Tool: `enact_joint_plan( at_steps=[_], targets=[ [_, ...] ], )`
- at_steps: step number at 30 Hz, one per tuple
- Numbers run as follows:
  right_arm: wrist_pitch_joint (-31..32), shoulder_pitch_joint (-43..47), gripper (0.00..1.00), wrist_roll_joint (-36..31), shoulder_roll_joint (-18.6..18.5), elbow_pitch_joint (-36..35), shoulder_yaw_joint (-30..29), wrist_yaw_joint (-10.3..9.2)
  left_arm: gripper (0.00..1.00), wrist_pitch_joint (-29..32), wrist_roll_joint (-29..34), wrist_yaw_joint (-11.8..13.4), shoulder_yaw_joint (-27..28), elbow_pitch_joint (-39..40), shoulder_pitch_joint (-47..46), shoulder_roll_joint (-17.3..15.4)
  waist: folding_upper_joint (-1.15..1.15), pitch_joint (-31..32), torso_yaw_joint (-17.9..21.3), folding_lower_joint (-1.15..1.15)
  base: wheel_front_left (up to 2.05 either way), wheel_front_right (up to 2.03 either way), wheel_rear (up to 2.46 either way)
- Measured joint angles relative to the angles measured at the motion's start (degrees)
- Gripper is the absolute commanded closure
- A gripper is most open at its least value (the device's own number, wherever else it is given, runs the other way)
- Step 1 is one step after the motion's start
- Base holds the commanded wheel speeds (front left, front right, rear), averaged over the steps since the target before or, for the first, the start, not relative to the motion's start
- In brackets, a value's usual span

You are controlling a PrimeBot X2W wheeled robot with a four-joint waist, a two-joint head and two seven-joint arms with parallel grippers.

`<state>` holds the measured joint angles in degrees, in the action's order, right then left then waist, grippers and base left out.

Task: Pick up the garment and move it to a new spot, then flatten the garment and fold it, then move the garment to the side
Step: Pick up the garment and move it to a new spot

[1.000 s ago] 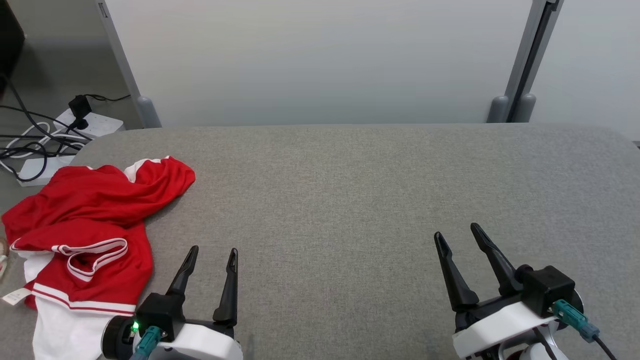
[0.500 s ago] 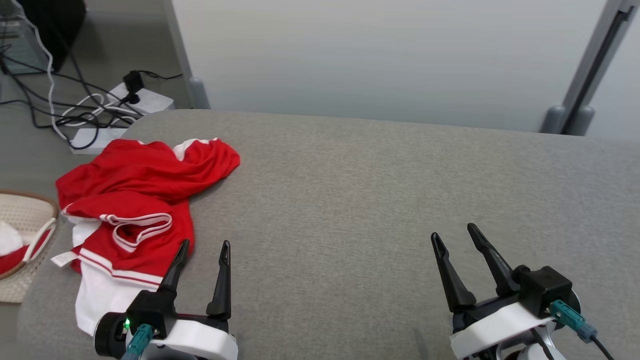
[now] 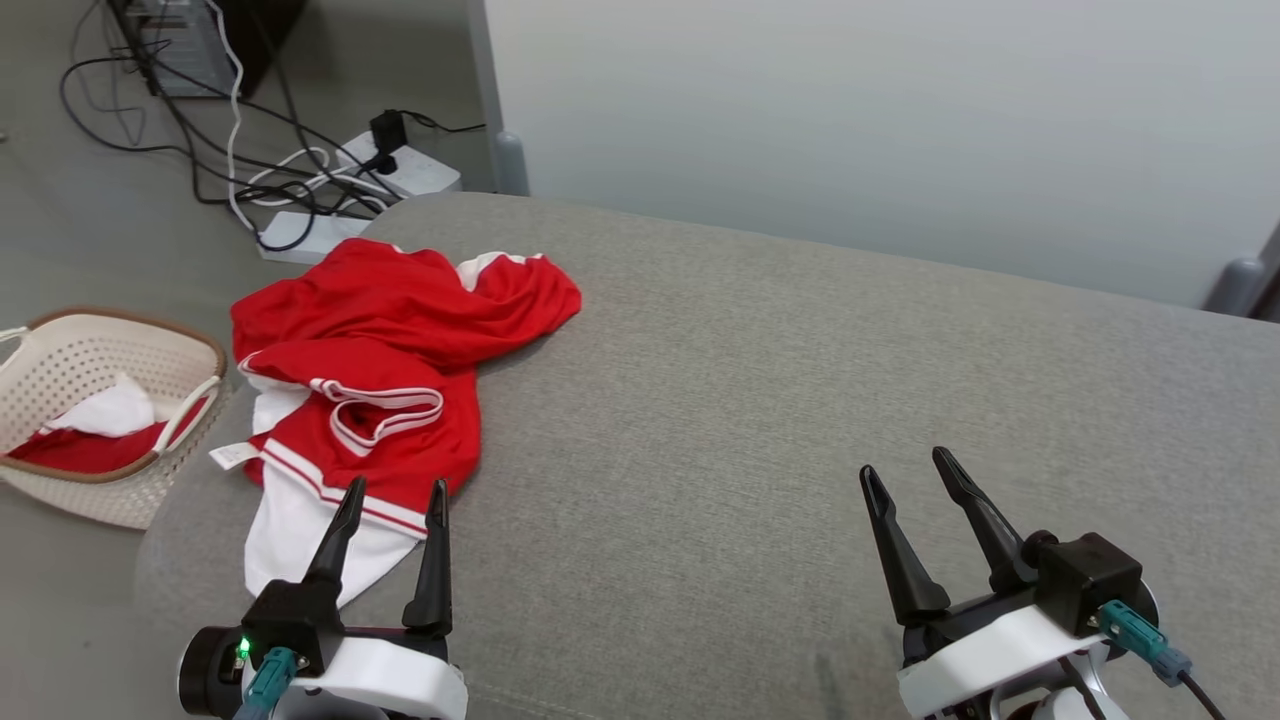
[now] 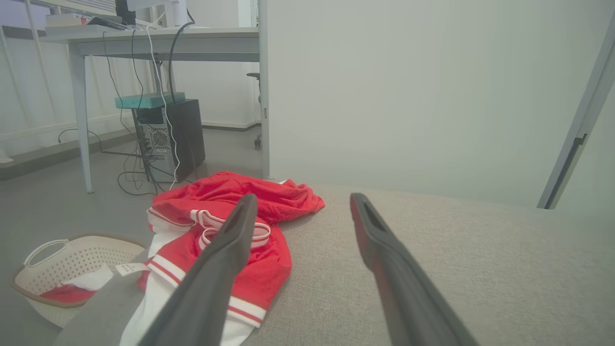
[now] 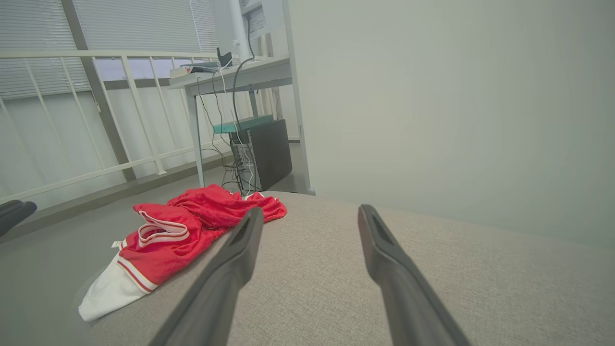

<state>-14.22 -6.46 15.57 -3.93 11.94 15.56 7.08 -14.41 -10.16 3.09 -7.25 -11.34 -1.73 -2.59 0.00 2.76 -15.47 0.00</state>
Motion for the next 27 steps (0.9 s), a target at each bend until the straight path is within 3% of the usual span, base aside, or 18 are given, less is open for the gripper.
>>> enact_joint_plan(
  at_steps=[15, 27],
  targets=[
    [0.0, 0.04, 0.0, 0.09, 0.25, 0.01, -0.02, 0.0, 0.0, 0.0, 0.0, 0.09, 0.45, -0.3, 0.0, -0.01, 0.0, -0.25, -5.22, 0.0, 0.0, 0.0, 0.0],
    [0.0, 0.35, 0.0, 1.18, 0.4, -0.43, -0.33, 0.0, 0.0, 0.0, -0.51, 1.3, 0.82, -2.8, -0.6, -0.01, 0.0, -0.82, -3.86, 0.0, 0.0, 0.0, 0.0]
  ],
)
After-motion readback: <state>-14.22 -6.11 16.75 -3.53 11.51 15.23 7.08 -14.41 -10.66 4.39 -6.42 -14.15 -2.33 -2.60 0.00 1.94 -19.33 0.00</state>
